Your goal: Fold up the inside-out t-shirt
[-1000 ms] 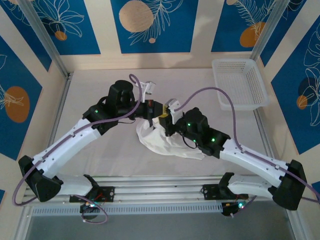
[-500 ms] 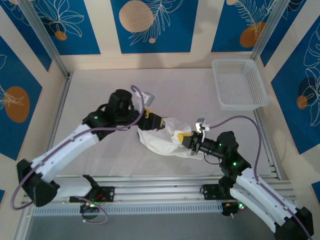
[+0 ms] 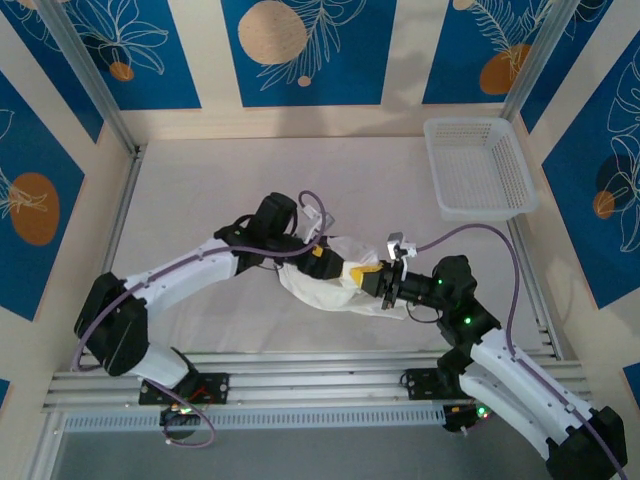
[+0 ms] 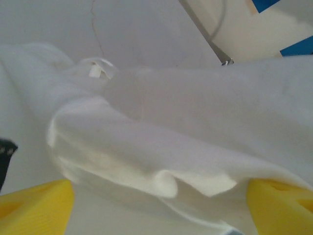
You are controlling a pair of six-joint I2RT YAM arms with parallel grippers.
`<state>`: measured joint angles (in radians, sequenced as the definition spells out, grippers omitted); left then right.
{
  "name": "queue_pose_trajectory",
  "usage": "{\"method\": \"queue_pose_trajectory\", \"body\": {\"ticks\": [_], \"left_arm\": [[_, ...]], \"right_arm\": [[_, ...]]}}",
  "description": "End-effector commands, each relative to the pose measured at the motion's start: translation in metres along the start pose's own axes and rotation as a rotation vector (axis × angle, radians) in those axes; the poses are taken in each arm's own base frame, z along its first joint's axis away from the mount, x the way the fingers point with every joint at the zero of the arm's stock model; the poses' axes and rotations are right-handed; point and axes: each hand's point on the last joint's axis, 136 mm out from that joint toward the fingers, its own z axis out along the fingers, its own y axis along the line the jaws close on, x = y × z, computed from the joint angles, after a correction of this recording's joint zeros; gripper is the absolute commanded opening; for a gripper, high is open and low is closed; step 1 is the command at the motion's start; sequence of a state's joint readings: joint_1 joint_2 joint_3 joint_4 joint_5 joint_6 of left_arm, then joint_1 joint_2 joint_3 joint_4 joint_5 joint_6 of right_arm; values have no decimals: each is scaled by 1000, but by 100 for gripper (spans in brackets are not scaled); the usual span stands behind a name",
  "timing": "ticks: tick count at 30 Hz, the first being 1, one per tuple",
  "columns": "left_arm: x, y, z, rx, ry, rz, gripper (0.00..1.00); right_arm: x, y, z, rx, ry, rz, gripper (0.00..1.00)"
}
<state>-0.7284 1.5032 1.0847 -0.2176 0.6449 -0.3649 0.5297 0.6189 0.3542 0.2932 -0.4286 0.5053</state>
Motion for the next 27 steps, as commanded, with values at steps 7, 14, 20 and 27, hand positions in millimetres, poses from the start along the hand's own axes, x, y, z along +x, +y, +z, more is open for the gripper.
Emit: {"method": "queue_pose_trajectory", "body": {"ticks": [7,14,20,27], "left_arm": [[-38,8,7,-25,-98,-56,27],[-96,-25,-76,80,-403,-139,0],[-111,-61,-152,6,-501,-55,0],[-83,-51,-148,-55,-424,-73,0]], "right_arm": [[-17,18,1,-68,-26,-23,0],[2,0,-1,5,3,6,0],[27,-32,-10,161,-1,38,20],[2,-27,-16,206,-51,-22,45]]}}
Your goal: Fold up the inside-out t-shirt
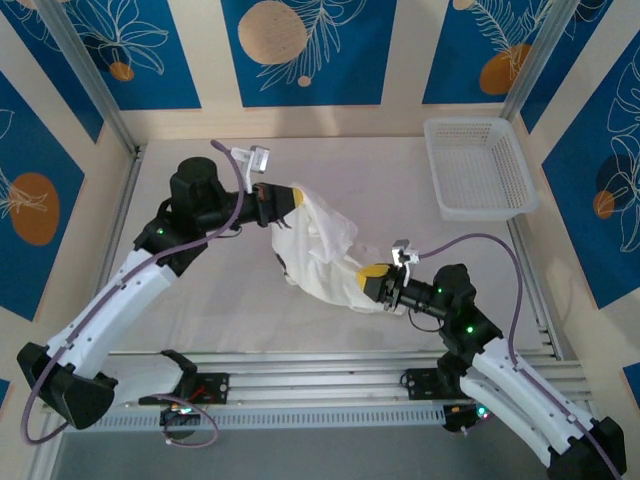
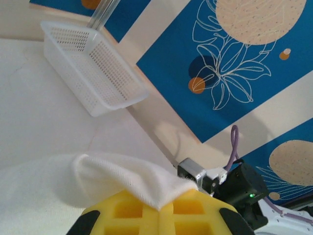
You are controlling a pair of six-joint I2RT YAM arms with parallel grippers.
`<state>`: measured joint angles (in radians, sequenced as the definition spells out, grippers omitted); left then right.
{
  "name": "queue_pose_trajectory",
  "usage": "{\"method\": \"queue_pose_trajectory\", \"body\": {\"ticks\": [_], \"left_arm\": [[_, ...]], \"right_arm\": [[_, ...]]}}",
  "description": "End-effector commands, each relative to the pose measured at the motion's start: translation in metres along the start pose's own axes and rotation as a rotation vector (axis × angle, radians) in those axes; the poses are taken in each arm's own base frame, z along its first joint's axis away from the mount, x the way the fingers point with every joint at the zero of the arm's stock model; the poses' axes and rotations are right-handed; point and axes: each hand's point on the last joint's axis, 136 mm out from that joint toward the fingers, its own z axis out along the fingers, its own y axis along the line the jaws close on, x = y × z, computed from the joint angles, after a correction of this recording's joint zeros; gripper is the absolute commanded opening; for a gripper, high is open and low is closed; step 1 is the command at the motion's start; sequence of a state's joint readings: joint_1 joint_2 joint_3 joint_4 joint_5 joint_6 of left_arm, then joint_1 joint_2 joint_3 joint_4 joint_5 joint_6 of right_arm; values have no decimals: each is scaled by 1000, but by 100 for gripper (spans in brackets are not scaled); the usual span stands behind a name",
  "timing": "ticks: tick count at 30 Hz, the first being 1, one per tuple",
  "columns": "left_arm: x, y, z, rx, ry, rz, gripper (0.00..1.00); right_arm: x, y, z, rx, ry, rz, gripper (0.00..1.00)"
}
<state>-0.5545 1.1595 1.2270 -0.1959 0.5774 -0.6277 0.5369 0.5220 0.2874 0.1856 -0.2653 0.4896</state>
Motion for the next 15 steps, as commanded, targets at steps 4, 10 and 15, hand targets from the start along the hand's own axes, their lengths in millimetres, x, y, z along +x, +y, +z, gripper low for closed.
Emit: {"method": "queue_pose_trajectory", "body": {"ticks": [4,10,15], "left_arm": [[42,35,4,-111,115,-68,0],[42,34,12,-129,126,-64,0],[36,36,10,-174,114,-70,0]], "right_arm": [[-64,39,1,48,-61,-197,46],[-91,47,56,369,68,-530,55],[-85,29,86,499,203,-491,63]]}}
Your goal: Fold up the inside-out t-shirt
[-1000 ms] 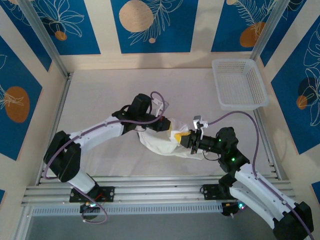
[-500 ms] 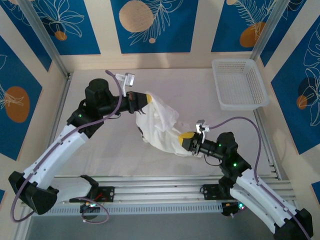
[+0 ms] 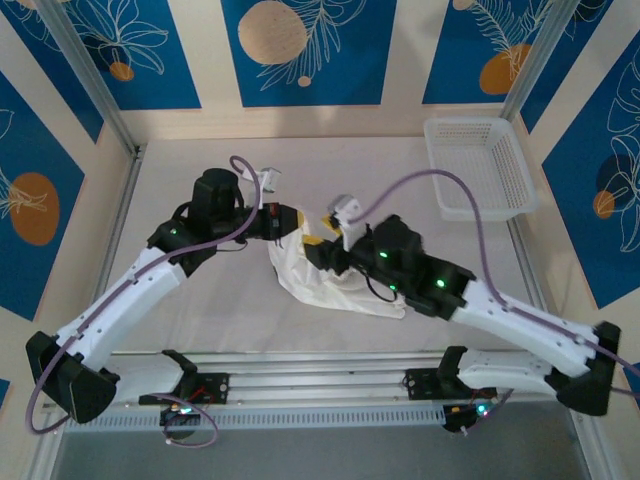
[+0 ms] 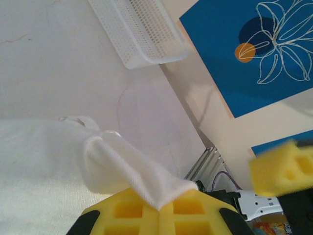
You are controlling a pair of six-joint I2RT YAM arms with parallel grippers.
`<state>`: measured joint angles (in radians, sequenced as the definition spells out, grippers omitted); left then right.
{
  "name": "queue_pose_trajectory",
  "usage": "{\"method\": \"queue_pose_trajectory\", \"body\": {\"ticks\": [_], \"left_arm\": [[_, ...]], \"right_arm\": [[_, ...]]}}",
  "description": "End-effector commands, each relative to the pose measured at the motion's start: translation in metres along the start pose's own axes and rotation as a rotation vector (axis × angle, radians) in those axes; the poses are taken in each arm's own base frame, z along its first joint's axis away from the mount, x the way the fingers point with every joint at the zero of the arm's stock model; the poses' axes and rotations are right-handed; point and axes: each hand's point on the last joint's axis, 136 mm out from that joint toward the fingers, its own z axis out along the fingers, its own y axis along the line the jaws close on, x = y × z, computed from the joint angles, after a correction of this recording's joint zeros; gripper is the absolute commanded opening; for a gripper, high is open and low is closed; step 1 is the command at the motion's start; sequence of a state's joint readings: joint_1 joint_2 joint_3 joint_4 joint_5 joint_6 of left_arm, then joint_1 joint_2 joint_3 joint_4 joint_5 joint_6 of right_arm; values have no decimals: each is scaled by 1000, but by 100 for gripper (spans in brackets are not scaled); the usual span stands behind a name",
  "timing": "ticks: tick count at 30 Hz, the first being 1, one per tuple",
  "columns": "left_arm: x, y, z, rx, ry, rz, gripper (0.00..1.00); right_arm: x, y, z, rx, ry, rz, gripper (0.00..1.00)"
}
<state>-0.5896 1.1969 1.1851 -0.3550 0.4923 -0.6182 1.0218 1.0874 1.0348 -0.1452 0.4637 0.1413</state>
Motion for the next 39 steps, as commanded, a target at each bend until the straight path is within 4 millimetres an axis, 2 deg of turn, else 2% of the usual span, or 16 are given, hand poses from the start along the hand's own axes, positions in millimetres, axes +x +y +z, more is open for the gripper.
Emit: {"method": "queue_pose_trajectory", "body": {"ticks": [1,3,4,5,7,8,12,13,16,18,22,26,30,33,36,39], "left_arm": [[-11,-7,-7,-26,-33,33,0],[-10,-4,-8,-43,-34,31,0],[-10,-2,-9,-54,-34,31,0],[-9,0,-9,-63,-33,30,0],[-9,1,-11,-74,-38,39,0],[-10,4,-11,-86,-44,43,0],[-9,34,-5,-204,-49,86,0],[-7,46,0,-248,-33,107,0],[0,73,10,-331,-9,127,0],[3,77,13,-331,-10,128,8],[18,59,15,-204,37,159,39],[52,28,19,-6,160,172,57],[83,41,31,-22,256,149,62],[96,32,40,77,286,173,67],[98,32,40,90,265,205,70],[91,39,25,7,204,259,73]], "right_arm": [[34,-25,13,165,170,-91,65],[41,-24,19,153,196,-79,64],[43,-25,19,150,208,-54,58],[44,-27,18,146,216,-28,48],[50,-28,13,92,238,44,6],[52,-21,10,24,249,78,0],[32,37,-26,-467,141,243,0],[25,42,-36,-563,89,297,0],[14,28,-49,-644,-4,435,0],[14,16,-52,-615,-26,460,0],[18,11,-53,-597,-18,454,0],[21,12,-48,-619,2,466,0],[17,14,-43,-634,5,471,0],[17,9,-39,-598,11,479,0],[19,7,-39,-580,25,476,0],[23,6,-40,-562,38,476,0]]}}
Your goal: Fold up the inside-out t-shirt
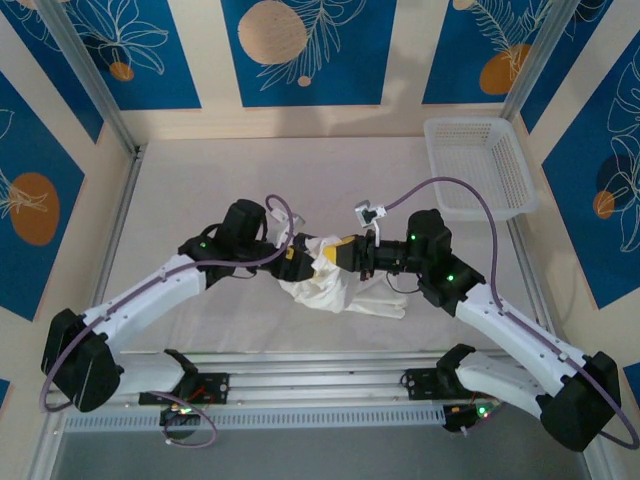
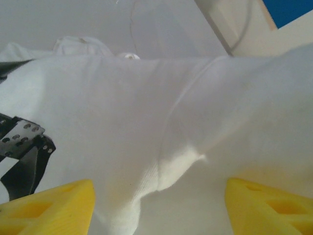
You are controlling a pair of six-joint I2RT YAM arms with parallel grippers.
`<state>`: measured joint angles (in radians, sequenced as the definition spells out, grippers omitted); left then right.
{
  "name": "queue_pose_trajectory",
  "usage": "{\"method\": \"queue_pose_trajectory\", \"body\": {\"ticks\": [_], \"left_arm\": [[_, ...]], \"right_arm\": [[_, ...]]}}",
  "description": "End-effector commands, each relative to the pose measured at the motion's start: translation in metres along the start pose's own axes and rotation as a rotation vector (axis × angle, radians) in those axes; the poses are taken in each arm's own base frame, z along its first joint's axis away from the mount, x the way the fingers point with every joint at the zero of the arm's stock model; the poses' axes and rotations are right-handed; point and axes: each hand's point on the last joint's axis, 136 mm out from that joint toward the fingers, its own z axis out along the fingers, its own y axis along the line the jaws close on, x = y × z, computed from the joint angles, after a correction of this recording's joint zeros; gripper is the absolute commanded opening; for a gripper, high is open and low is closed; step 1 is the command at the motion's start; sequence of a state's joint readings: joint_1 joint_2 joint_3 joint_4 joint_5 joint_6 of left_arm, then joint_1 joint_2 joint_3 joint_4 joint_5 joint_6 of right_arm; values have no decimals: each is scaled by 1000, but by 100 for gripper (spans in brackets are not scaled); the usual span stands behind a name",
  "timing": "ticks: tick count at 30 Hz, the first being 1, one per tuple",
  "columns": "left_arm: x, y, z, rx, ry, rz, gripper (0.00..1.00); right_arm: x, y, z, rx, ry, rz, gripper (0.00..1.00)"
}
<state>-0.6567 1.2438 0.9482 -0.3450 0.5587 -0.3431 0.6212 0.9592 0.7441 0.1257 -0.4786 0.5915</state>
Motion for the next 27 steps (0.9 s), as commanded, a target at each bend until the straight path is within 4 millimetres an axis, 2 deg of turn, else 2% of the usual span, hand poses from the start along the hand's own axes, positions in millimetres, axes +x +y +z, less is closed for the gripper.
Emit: {"method": "queue_pose_trajectory", "body": {"ticks": [1,5,7,11,13,17,20,23,25,27], "left_arm": [[-12,-11,-24,-32,-98,119,73],[-8,-34,-43,-58,-140,278,77],[1,-41,-40,-110,-98,366,76],[3,-45,-26,-98,-82,400,72],[-1,-38,-19,-141,-72,394,70],[-18,-19,-19,-258,-129,365,58],[-29,-25,-19,-245,-178,367,55],[-24,-30,-6,-182,-125,372,52],[-18,-24,2,-187,-82,358,44],[-16,-14,4,-219,-77,328,32]], "right_arm": [[-11,9,-6,3,-21,-29,0],[-10,7,-6,12,-23,-23,0],[-10,5,-4,13,-23,-19,0],[-12,6,-1,-1,-17,-17,0],[-13,7,0,-5,-11,-13,0],[-12,10,-1,-9,-7,-18,0],[-9,9,-2,-8,1,-9,0],[-6,9,0,-16,15,5,0],[-4,10,2,-24,27,13,0],[-2,13,2,-32,37,11,0]]}}
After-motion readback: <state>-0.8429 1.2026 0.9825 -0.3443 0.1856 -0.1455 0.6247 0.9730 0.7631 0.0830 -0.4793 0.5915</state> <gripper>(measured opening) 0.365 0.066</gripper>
